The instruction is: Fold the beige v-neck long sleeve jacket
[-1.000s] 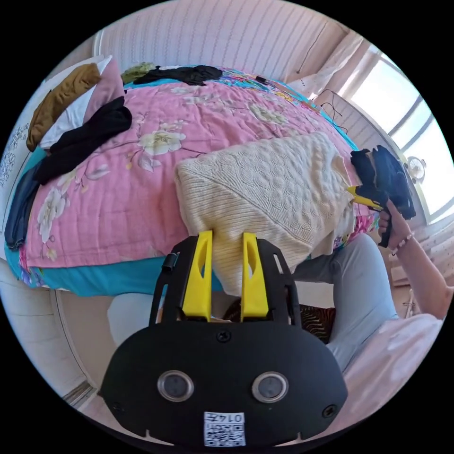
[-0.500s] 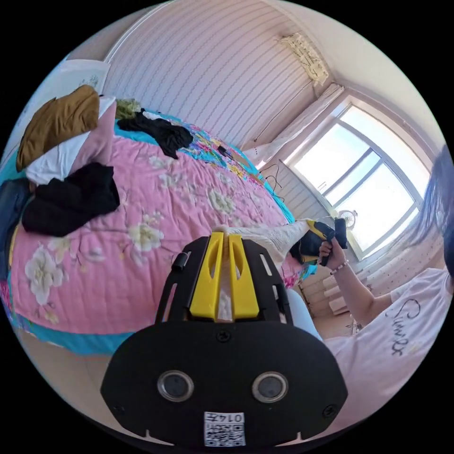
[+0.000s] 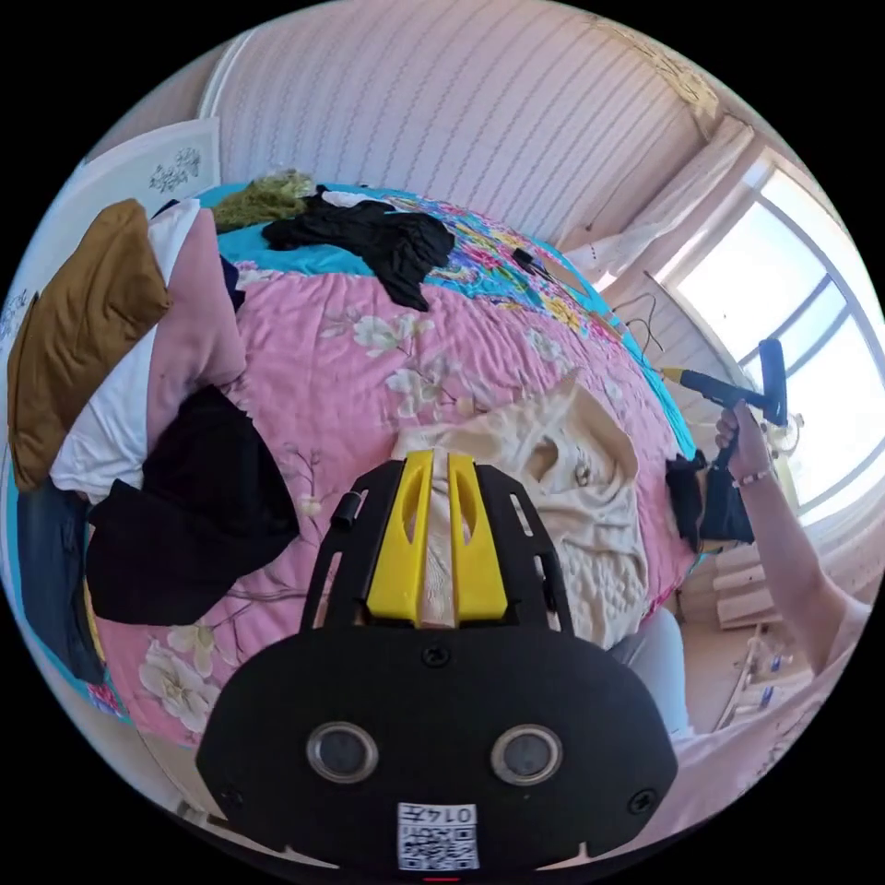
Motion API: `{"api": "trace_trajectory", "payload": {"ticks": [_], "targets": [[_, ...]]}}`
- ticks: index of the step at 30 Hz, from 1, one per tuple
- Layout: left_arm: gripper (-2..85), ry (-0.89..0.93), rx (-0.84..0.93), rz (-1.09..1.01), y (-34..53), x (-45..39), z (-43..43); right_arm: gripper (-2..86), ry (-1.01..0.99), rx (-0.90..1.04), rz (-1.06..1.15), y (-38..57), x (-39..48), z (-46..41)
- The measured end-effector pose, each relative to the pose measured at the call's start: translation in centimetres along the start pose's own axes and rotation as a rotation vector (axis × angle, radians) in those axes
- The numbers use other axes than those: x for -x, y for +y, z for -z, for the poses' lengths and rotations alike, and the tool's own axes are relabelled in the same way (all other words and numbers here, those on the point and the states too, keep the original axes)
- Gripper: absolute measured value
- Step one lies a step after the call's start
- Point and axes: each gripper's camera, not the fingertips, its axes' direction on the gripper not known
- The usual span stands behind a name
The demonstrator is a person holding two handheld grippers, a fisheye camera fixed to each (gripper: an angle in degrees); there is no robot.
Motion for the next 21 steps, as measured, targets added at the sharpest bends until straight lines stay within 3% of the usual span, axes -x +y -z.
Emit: {"api": "trace_trajectory", "payload": {"ticks": [4, 9, 12, 15, 21], "targets": [[5.2, -0.004, 0.091, -0.224, 4.6, -5.2, -3.3, 7.3, -0.002, 0.195, 0.234, 4.9, 6.7, -7.5], [7.8, -0.143, 0.236, -0.397, 6.3, -10.4, -9.6, 9.8, 0.012, 0.406, 0.304, 7.8, 11.2, -15.6], [5.2, -0.156, 0.269, -0.358, 6.2, -9.8, -11.2, 2.5, 0.186, 0.287, 0.255, 7.7, 11.1, -14.5], [1.3, -0.055, 0.226, -0.303, 5.6, -8.3, -8.5, 1.0, 0.021, 0.255, 0.201, 6.9, 9.1, -10.5], [-0.4, 0.163, -0.068, -0.25, 5.6, -4.4, 2.0, -0.2, -0.085, 0.063, 0.06, 9.1, 3.1, 1.1]]}}
